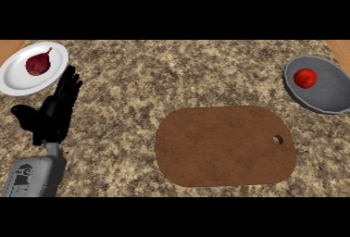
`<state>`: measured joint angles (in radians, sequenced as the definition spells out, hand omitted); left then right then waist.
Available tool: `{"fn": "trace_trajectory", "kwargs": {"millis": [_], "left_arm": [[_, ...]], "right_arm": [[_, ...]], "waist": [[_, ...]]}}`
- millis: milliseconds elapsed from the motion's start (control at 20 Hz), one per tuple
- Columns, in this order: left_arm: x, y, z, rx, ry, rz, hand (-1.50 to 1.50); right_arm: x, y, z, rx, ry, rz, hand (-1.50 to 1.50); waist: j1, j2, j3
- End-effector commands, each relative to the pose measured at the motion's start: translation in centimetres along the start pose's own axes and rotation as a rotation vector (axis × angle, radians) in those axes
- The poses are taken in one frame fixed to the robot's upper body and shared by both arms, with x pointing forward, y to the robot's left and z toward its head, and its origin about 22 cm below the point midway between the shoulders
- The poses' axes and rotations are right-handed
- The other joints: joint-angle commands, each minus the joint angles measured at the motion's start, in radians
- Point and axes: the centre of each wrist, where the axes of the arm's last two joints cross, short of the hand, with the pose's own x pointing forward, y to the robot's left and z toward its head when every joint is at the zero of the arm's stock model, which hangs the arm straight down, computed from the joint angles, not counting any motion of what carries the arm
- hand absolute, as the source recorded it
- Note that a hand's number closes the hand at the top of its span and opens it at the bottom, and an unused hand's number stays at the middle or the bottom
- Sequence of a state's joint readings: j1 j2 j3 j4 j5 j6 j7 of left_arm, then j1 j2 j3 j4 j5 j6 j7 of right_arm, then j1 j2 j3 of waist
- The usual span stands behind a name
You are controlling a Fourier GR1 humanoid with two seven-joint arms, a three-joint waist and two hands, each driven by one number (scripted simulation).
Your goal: Pick the tomato from the cutting board and place it in the pan
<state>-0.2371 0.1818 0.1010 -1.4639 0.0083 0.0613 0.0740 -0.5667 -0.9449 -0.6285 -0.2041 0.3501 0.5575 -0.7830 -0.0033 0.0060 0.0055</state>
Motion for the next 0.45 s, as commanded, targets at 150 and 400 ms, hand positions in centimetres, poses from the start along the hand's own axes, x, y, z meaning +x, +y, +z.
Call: {"fn": "trace_trajectory", "kwargs": {"millis": [150,400], "left_arm": [[0.3,0.2,-0.3,0.016,0.001,-0.013,0.00],[-1.0,0.9,1.5,-0.006,0.013,-0.003,0.00]], "right_arm": [[-0.2,-2.3,3.1,0.151,-0.120,-0.170,-1.50],[0.5,-2.9,3.2,0.141,-0.115,-0.088,-1.50]], "waist": [[-0.012,-0.004,-0.001],[0.005,-0.008,-0.003]]}}
